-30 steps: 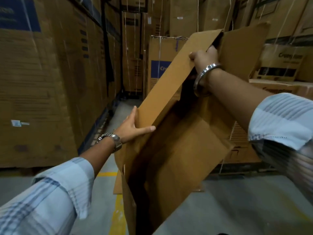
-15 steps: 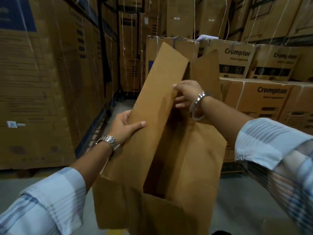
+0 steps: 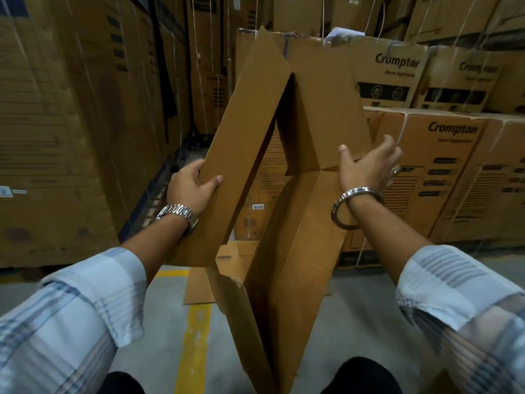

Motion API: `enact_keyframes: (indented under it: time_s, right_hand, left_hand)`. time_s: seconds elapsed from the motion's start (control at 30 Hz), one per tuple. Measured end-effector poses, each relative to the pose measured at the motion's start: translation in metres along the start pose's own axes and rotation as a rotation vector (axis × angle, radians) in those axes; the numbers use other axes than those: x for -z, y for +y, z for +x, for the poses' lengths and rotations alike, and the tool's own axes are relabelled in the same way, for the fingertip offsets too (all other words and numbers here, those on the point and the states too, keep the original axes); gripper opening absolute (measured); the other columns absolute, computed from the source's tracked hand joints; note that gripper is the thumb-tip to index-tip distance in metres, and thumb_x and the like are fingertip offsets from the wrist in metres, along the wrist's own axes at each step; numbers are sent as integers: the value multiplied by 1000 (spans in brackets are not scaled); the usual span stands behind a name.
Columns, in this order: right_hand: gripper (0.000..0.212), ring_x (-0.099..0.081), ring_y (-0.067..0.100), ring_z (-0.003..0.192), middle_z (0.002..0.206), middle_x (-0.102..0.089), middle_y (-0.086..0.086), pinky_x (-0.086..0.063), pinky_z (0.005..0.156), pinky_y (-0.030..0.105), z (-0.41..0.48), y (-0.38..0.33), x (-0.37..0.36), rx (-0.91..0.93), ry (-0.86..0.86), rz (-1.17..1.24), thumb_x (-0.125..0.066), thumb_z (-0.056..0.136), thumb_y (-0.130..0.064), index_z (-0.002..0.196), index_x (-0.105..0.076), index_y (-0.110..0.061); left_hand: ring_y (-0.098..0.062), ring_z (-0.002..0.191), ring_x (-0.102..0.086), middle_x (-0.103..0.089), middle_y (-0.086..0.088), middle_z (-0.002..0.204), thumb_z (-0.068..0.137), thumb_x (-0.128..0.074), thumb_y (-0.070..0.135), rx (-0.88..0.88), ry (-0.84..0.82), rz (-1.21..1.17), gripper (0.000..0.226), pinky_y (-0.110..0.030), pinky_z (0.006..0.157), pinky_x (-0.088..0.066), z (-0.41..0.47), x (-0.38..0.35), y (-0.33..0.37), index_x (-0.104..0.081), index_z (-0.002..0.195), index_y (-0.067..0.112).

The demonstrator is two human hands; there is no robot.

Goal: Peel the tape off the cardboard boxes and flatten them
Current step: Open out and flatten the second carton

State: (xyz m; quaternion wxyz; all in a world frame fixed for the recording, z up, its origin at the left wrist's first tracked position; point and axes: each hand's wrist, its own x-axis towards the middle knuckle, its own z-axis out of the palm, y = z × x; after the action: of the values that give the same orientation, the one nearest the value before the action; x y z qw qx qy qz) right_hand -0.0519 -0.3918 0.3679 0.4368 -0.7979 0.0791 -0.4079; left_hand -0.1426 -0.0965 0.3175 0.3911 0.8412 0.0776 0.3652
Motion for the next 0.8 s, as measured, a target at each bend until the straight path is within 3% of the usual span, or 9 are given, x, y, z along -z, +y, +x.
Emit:
enact_keyframes:
  time_s: [0.07,0.13,0.27,0.37,0.47,0.53,0.6,0.73,0.8]
  right_hand:
    - [103,-40,33,139,154,-36,8,-40,109,55,6,9,4,-149,-151,-21,-79,73,-57,152,-26,-18]
    - [104,-54,37,125,142,-50,6,-48,100,55,2,17,3,-421,-507,54,-82,62,-63,143,-35,-19]
    - [69,-64,31,108,122,-67,6,-52,96,49,-19,24,-13,-571,-811,180,-72,74,-52,131,-58,-16]
    - [51,-58,31,119,132,-60,7,-43,96,36,-39,-4,-18,-440,-852,138,-54,98,-43,136,-55,-9]
    - [47,-58,34,121,129,-61,10,-43,99,35,-56,-26,-32,-454,-755,271,-50,102,-39,134,-57,-5]
    - [33,-65,34,103,115,-69,11,-51,93,38,-63,-38,-41,-518,-674,380,-51,100,-34,109,-67,-7]
    - [30,-68,33,89,102,-72,11,-57,87,45,-64,-45,-42,-627,-639,473,-51,96,-34,85,-65,-11]
    - [26,-69,35,87,105,-69,14,-62,65,53,-61,-41,-37,-775,-714,743,-43,99,-21,112,-62,-10]
    - [33,-75,36,80,102,-72,15,-62,57,46,-65,-29,-31,-667,-844,670,-42,102,-31,122,-58,-11]
  left_hand:
    - [-12,88,-68,-74,2,112,90,-73,35,4,23,20,38,-33,77,-59,-1,-4,1,-65,125,25]
    - [-12,88,-67,-74,1,113,90,-72,36,3,24,3,39,-31,75,-58,-3,-10,5,-64,126,24]
    - [-13,87,-69,-72,8,104,92,-69,37,-34,20,-50,32,-36,75,-60,-10,-27,25,-65,123,27]
    - [-14,83,-70,-72,12,97,95,-62,39,-58,-10,-5,24,-38,73,-61,-18,-44,35,-68,117,31]
    - [-13,108,-67,-69,10,122,90,-56,57,-59,-236,-107,47,-40,91,-57,-26,-56,43,-62,132,36]
    - [-6,121,-56,-53,15,144,86,-59,61,-141,-504,-132,66,-35,100,-50,-39,-62,50,-40,148,47]
    - [-6,117,-51,-43,15,144,85,-69,50,-235,-608,104,88,-26,89,-47,-50,-65,44,-18,156,44]
    - [-20,82,-65,-69,4,100,91,-58,28,-187,-250,585,46,-32,65,-57,-51,-44,26,-53,134,44]
    - [-24,74,-64,-65,2,83,94,-52,23,-164,-254,661,29,-36,65,-59,-45,-32,21,-64,116,36]
